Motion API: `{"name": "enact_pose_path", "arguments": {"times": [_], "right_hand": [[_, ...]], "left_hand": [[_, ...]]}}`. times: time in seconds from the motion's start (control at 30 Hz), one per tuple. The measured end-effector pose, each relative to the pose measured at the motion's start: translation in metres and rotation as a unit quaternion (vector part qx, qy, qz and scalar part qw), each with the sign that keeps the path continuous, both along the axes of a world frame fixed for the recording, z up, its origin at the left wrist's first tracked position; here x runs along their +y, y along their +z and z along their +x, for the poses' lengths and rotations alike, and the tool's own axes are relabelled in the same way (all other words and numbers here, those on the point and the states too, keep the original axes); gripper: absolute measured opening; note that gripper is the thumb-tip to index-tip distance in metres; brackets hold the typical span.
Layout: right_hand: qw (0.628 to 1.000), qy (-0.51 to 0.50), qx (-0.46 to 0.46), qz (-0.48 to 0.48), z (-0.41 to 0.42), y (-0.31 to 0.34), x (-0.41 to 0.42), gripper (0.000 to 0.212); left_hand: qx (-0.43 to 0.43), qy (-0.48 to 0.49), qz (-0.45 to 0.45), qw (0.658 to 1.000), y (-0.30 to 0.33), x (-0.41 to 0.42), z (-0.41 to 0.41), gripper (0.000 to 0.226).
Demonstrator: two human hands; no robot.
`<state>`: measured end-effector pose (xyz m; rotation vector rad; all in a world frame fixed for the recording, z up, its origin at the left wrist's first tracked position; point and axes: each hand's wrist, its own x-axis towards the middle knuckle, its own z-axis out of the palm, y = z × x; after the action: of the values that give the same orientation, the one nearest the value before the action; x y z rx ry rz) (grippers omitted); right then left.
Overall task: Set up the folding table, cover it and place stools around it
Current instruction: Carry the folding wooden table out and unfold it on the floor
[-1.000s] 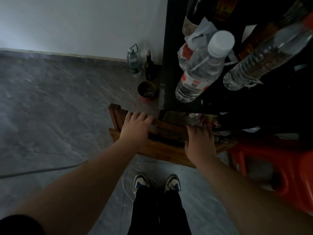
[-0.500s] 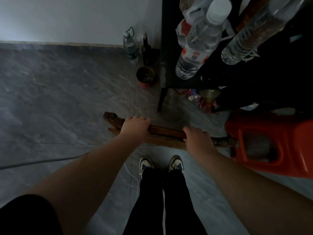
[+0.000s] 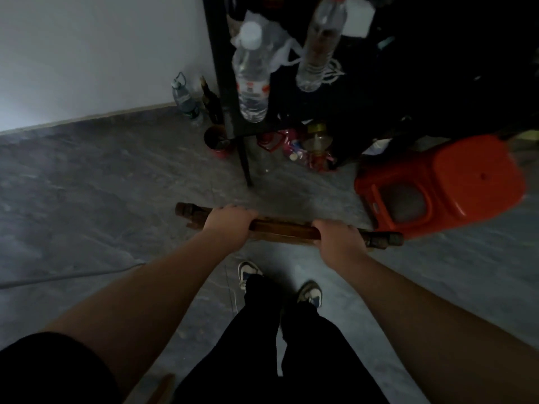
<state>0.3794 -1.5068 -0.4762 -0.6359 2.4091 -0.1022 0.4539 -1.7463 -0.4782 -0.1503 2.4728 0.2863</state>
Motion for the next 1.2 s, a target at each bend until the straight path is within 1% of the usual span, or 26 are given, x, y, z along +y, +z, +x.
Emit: {"name": "enact_pose_path", "arguments": {"times": [0.13,0.27,0.33,0.5,0.6,0.73,0.83,0.97,1.2], "right_hand": [[0.999,-0.037,0.008,-0.007,0.027,0.052,0.059,0.026],[0.996,-0.085,0.032,-0.015,0.057,0.086,0.127,0.026],[0.992,-0.120,0.038,-0.026,0.074,0.097,0.165,0.029],[0.977,-0.200,0.064,-0.034,0.125,0.127,0.274,0.026],[0.963,-0.255,0.072,-0.042,0.159,0.148,0.346,0.027],[0.936,-0.335,0.101,-0.049,0.210,0.178,0.441,0.023],[0.909,-0.398,0.111,-0.050,0.241,0.198,0.498,0.025],[0.875,-0.467,0.122,-0.036,0.268,0.215,0.559,0.025],[0.818,-0.562,0.122,-0.011,0.276,0.220,0.655,0.023]], "left_hand": [[0.017,-0.054,0.019,0.998,0.054,0.045,0.005,0.037],[0.051,-0.103,0.024,0.993,0.092,0.103,0.007,0.029],[0.066,-0.134,0.022,0.989,0.105,0.138,0.008,0.026],[0.096,-0.221,0.017,0.970,0.138,0.248,0.014,0.025],[0.129,-0.282,0.014,0.951,0.157,0.323,0.021,0.026],[0.181,-0.374,0.026,0.909,0.181,0.430,0.028,0.025],[0.167,-0.425,0.046,0.888,0.200,0.506,0.026,0.028],[0.168,-0.484,0.055,0.857,0.211,0.594,0.020,0.024],[0.167,-0.573,0.088,0.798,0.210,0.727,-0.012,0.023]]}}
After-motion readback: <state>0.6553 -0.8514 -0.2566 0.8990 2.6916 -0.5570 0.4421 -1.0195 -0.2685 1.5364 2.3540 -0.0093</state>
